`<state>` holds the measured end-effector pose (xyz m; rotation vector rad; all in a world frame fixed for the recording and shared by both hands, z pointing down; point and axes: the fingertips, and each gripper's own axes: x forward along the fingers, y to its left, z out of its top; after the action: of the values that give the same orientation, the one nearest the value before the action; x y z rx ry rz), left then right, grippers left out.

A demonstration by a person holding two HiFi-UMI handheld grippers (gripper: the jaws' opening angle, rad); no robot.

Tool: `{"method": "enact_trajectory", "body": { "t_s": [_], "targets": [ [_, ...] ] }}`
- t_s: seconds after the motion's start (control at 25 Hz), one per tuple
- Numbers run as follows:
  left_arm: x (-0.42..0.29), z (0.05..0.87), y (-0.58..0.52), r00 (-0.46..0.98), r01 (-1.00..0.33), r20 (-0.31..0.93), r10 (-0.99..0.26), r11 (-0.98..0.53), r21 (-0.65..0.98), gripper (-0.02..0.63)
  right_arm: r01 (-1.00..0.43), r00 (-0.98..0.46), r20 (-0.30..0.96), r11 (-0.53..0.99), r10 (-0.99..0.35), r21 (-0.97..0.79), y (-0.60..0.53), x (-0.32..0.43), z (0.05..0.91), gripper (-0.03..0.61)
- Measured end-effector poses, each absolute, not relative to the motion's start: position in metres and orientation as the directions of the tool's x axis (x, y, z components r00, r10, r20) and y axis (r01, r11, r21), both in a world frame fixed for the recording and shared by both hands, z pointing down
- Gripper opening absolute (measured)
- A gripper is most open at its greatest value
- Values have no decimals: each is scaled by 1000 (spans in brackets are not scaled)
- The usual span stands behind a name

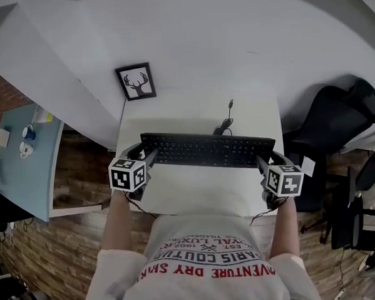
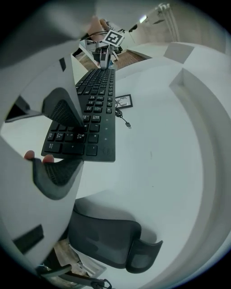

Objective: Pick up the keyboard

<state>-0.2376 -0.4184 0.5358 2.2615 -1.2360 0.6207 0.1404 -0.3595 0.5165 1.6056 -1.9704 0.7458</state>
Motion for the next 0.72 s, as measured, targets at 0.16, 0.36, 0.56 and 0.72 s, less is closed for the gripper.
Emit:
{"method": "enact_trajectory", "body": {
  "t_s": [0.16,0.36,0.56,0.72],
  "targets": [
    [-234,490,-437,491,-857,536,-687,-492,155,229,-982,-185,613,163,-768,-93,-374,144,479,241],
    [-237,442,-461,486,-860,466,-740,-499,105,230,-981,-189,540,177,-820,-74,-398,141,438,241],
    [-239,419,-469,482,-867,418,-770,-489,98,230,-981,-180,489,191,-853,-29,-411,140,407,238],
    [-237,401,-469,478,-870,381,-792,-486,80,230,-981,-181,456,195,-871,-16,-413,143,389,238]
  ]
}}
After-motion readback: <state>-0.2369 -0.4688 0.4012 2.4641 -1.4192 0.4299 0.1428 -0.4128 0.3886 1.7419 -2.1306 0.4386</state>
